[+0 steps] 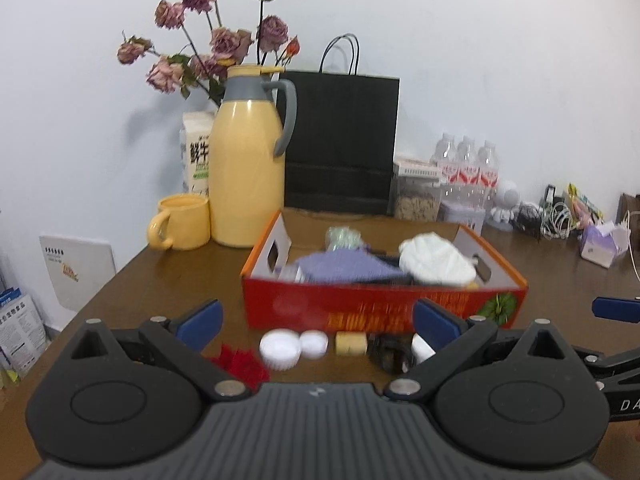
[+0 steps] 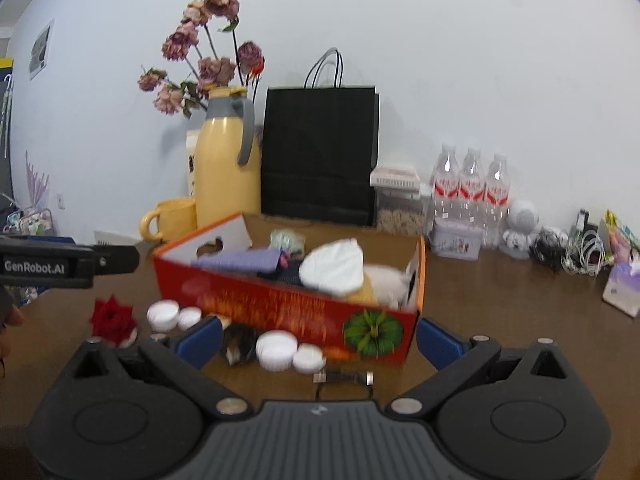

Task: Organize objects
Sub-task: 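Withdraw both tools from the box, then grasp the black USB cable with the right tool while the left tool grasps a white bottle cap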

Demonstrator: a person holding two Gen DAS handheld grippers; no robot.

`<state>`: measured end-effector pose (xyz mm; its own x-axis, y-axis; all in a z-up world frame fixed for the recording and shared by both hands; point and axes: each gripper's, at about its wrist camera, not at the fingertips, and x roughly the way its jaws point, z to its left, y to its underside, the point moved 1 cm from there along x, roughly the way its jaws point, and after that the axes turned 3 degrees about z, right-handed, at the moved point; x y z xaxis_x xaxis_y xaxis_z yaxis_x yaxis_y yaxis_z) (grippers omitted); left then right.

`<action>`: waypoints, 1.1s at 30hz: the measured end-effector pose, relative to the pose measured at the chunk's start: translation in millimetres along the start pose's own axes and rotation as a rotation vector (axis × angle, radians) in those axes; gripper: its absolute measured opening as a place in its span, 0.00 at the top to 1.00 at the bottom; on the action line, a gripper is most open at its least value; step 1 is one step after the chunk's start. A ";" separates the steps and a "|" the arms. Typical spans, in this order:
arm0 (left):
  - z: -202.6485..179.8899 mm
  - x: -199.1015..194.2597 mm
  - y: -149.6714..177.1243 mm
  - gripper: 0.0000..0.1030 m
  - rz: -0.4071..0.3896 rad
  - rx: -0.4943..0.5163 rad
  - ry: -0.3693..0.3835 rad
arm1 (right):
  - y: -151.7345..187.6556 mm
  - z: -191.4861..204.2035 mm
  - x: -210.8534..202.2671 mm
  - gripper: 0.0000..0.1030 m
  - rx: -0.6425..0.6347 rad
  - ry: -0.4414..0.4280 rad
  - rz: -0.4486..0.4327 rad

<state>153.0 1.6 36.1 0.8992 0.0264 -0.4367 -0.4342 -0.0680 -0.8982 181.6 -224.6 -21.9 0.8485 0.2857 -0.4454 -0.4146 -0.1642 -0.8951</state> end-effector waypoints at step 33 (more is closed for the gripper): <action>25.5 -1.0 35.3 0.00 0.070 -0.029 -0.020 | 21.3 -16.8 83.5 0.21 -0.013 0.034 0.209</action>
<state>135.3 24.6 3.6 0.8653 0.0400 -0.4996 -0.4941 -0.0996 -0.8637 249.2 -220.0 -77.8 0.7552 0.2126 -0.6201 -0.5785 -0.2285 -0.7830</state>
